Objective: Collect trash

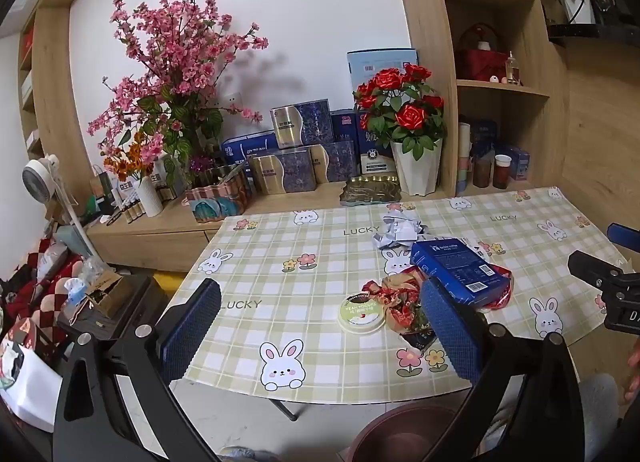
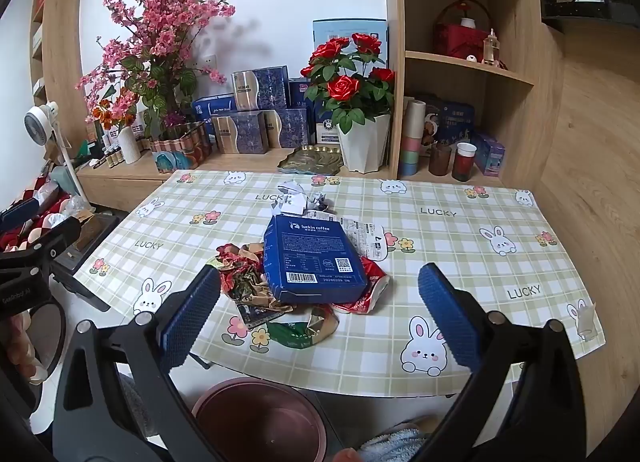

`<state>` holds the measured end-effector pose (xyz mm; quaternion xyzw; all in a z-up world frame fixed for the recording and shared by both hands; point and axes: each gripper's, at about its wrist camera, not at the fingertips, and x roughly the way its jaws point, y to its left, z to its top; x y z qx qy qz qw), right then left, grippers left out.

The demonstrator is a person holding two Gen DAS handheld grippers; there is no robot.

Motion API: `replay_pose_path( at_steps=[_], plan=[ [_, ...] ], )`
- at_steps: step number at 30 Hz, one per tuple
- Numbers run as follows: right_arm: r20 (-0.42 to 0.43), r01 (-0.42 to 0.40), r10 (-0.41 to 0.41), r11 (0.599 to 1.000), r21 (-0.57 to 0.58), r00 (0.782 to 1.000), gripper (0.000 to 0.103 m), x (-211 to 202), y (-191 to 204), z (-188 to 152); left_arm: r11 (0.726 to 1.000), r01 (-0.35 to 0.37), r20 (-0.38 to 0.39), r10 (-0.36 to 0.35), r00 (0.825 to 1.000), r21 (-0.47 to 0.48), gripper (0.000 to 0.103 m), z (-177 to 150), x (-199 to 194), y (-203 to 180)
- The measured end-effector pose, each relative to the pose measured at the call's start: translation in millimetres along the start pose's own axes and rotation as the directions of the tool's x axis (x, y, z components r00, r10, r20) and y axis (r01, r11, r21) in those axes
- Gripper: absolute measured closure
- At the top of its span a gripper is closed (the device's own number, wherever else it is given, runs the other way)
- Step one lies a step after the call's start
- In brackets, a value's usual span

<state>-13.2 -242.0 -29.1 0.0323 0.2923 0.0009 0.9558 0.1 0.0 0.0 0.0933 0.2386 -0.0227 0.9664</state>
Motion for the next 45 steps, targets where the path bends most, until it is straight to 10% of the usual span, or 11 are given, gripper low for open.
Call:
replay_pose_path(
  at_steps=[45],
  plan=[
    [0.000, 0.003, -0.003, 1.000, -0.004, 1.000, 0.006, -1.4, 2.0, 2.7, 0.999, -0.031, 0.011, 0.031, 0.999, 0.022, 0.005, 1.9, -3.6, 2.8]
  ],
)
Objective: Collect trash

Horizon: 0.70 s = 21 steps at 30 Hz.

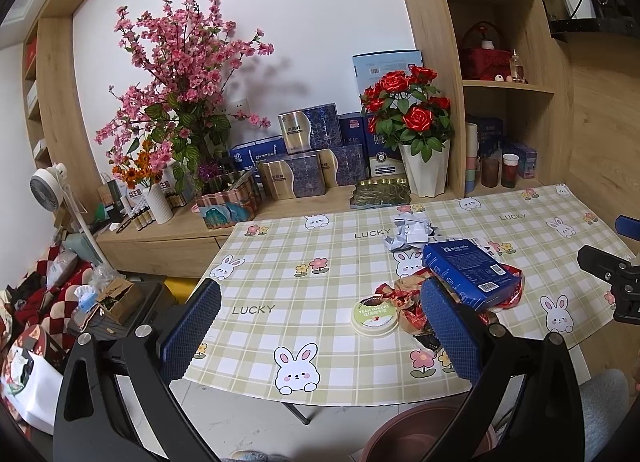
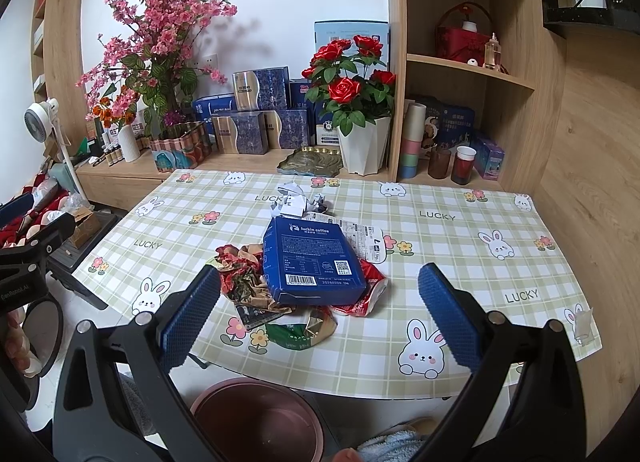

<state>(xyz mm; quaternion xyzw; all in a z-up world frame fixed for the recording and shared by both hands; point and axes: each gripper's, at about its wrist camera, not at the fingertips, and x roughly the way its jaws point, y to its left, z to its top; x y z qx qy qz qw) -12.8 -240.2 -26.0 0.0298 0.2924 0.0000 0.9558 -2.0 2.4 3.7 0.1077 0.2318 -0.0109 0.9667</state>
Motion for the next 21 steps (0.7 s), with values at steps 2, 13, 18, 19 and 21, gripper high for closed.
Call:
replay_pose_path(
  at_steps=[2, 13, 18, 19, 21],
  plan=[
    [0.000, 0.000, 0.000, 1.000, 0.000, 1.000, 0.006, 0.0, 0.2, 0.0, 1.000, 0.000, 0.000, 0.000, 1.000, 0.000, 0.005, 0.0, 0.0, -0.1],
    [0.001, 0.001, -0.001, 1.000, -0.001, 1.000, 0.006, 0.5, 0.3, -0.7, 1.000, 0.000, 0.001, 0.000, 1.000, -0.001, 0.005, 0.0, -0.6, -0.9],
    [0.000, 0.000, 0.000, 1.000, -0.001, 1.000, 0.006, 0.1, 0.7, -1.0, 1.000, -0.001, 0.002, 0.001, 1.000, 0.000, 0.005, -0.3, -0.5, -1.1],
    [0.000, 0.001, -0.001, 1.000, -0.001, 1.000, 0.006, 0.1, 0.8, -1.0, 1.000, 0.000, 0.002, 0.000, 1.000, 0.000, 0.005, -0.3, -0.5, -1.0],
    [0.000, 0.001, -0.001, 1.000, -0.001, 1.000, 0.006, 0.0, 0.9, -1.0, 1.000, -0.001, 0.002, 0.001, 1.000, 0.000, 0.005, -0.4, -0.4, -1.1]
  ],
)
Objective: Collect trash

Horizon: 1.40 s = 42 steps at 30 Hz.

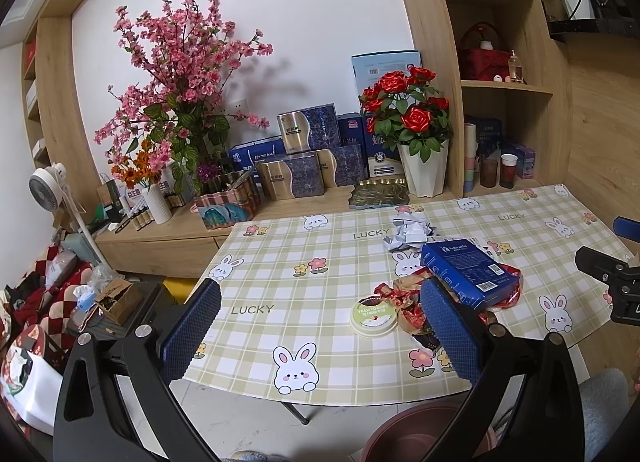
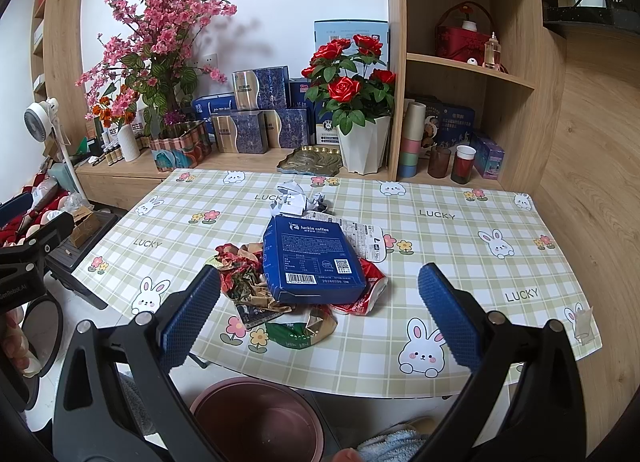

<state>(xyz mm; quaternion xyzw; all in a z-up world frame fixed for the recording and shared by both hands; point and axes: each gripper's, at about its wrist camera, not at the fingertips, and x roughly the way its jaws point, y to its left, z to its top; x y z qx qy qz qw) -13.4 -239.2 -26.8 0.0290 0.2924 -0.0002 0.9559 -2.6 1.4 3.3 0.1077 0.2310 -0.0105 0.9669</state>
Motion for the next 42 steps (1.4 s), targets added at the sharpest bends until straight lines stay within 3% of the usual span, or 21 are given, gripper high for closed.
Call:
replay_pose_path(
  at_steps=[19, 29, 42],
  plan=[
    [-0.002, 0.002, -0.002, 1.000, -0.005, 1.000, 0.006, -1, 1, 0, 1.000, -0.004, 0.006, 0.004, 1.000, -0.019, 0.005, 0, 0, 2],
    [-0.042, 0.012, -0.012, 1.000, -0.005, 0.999, 0.006, 20, -2, -13, 0.971, 0.196, -0.005, -0.198, 0.980, -0.139, 0.005, -11, 16, 14],
    [-0.091, 0.012, -0.012, 1.000, 0.001, 0.996, 0.005, 57, -7, -32, 0.977, 0.188, -0.073, -0.195, 0.978, -0.103, 0.005, -35, 53, 9]
  ],
)
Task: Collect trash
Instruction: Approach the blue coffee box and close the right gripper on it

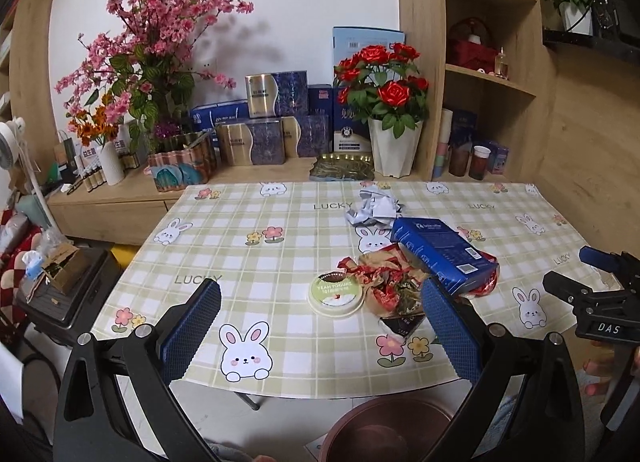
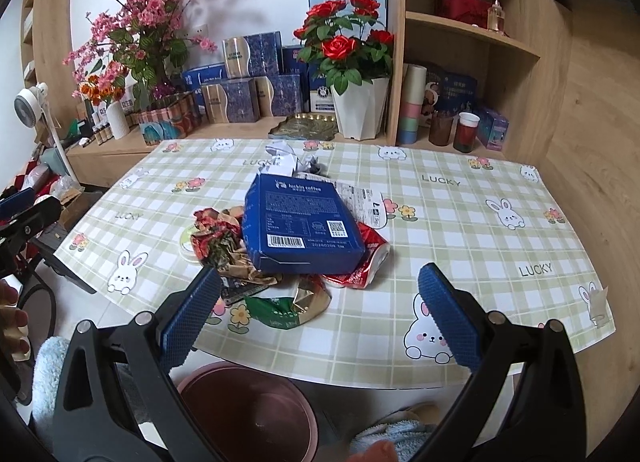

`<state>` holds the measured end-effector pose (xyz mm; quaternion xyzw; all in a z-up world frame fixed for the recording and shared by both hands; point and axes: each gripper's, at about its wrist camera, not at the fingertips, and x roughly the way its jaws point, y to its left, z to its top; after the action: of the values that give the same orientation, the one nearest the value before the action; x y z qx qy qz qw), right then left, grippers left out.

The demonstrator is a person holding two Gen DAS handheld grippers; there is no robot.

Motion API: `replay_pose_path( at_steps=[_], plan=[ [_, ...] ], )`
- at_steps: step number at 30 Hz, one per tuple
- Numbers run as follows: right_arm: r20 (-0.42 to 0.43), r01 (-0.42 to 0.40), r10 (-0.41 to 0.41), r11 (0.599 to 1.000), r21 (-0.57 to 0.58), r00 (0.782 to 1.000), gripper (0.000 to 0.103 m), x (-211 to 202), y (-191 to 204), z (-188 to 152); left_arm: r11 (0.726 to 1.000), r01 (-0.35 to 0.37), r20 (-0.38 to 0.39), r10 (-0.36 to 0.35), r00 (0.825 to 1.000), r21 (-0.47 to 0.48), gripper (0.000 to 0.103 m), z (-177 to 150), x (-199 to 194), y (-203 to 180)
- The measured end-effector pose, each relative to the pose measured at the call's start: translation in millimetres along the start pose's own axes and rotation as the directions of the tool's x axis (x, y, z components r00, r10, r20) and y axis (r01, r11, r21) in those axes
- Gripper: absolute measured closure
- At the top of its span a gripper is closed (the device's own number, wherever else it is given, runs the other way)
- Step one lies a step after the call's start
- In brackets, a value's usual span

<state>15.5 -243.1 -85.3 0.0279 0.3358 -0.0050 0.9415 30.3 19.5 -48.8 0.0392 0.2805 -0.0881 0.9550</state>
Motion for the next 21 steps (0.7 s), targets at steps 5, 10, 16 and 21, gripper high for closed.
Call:
replay_pose_path(
  at_steps=[5, 10, 16, 21],
  plan=[
    [-0.028, 0.012, -0.013, 0.999, -0.040, 1.000, 0.005, 14, 7, -4, 1.000, -0.028, 0.008, 0.028, 1.000, 0.014, 0.005, -8, 10, 4],
    [-0.064, 0.046, -0.052, 0.995, -0.091, 0.997, 0.006, 32, 17, -7, 1.000, -0.022, -0.028, 0.021, 0.999, -0.008, 0.005, -13, 21, 13],
    [-0.084, 0.094, -0.106, 0.987, -0.133, 0.991, 0.006, 56, 21, -9, 0.996, 0.002, -0.079, -0.009, 0.997, -0.084, 0.005, -17, 34, 28],
    [-0.080, 0.131, -0.153, 0.965, -0.228, 0.985, 0.006, 80, 32, -12, 0.994, -0.013, -0.093, 0.003, 0.996, -0.107, 0.005, -19, 42, 35]
  ],
)
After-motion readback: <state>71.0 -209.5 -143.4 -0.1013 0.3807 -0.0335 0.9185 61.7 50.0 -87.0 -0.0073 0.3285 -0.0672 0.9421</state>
